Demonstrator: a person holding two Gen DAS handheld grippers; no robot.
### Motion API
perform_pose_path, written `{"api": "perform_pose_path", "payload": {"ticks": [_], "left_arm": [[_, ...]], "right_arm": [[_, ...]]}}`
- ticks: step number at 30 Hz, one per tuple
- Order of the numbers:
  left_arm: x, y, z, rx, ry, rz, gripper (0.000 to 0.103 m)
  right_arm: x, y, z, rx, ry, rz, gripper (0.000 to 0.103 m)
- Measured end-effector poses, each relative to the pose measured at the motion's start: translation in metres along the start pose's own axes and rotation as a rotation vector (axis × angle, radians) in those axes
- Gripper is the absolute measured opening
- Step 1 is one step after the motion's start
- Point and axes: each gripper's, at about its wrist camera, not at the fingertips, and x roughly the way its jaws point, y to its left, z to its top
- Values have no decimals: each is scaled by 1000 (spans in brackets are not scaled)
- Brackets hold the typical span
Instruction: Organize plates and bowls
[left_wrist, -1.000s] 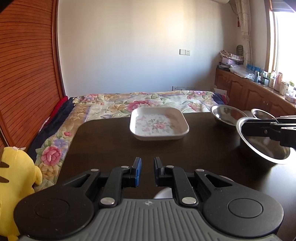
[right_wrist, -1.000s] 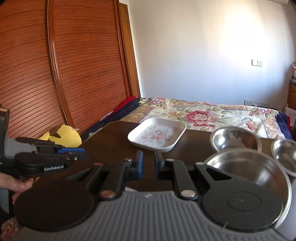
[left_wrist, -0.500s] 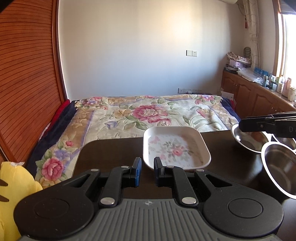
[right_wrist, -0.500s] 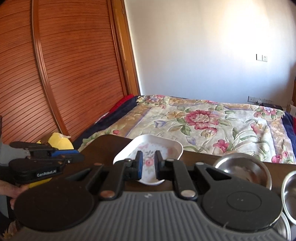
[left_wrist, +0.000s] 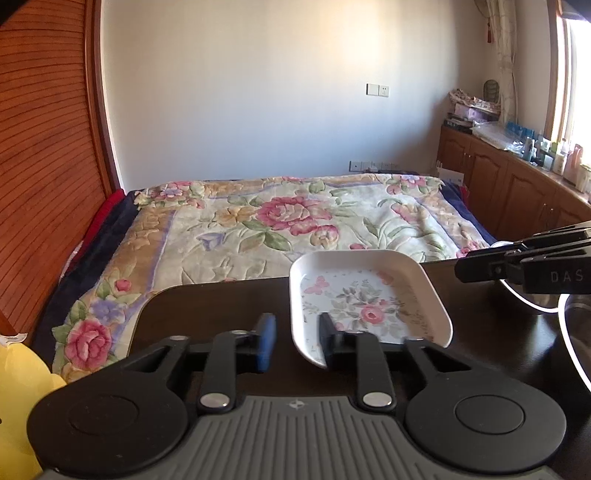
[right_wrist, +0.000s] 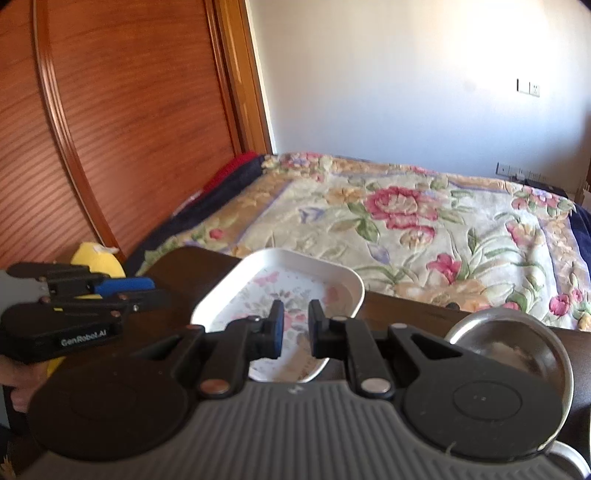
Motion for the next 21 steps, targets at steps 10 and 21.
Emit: {"api": "perform_pose_path", "payload": {"ticks": [10,21], "left_arm": [[29,0,1,5,22,-36,66],[53,6,0,-18,73,-48,34]], "right_arm": [[28,-7,7,-30,118,-42,45],[54,-13,8,-58,235,-42,44]]}}
